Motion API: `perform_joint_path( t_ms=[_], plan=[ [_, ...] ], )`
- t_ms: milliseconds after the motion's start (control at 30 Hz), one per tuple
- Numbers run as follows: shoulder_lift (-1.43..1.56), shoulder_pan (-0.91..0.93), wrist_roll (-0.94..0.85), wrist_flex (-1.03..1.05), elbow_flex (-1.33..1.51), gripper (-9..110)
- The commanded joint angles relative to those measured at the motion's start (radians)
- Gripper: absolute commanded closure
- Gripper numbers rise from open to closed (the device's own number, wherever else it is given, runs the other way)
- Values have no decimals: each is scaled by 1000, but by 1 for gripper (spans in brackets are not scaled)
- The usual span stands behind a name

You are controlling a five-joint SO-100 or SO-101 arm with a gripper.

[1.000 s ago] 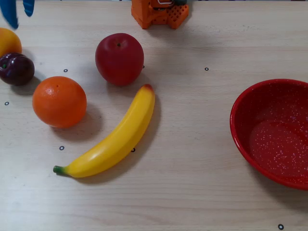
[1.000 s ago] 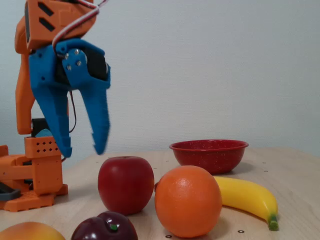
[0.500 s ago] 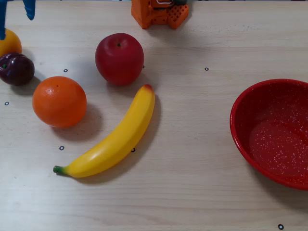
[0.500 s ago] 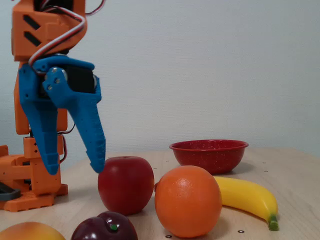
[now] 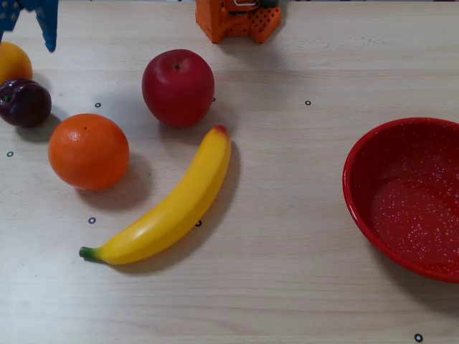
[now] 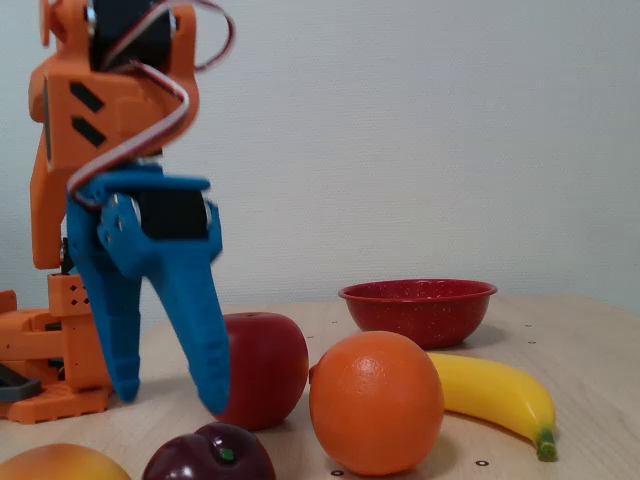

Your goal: Put plum in the red bowl.

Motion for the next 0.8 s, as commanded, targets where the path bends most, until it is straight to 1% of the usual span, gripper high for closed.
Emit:
perform_joint_path(
  t_ms=[0, 267, 467, 767],
  plan=[
    [40, -38, 32, -44, -98, 63],
    [8, -87, 63, -144, -98, 61],
    [-5, -100, 48, -146, -98, 59],
    [-14, -57, 26, -129, -69, 58]
  ],
)
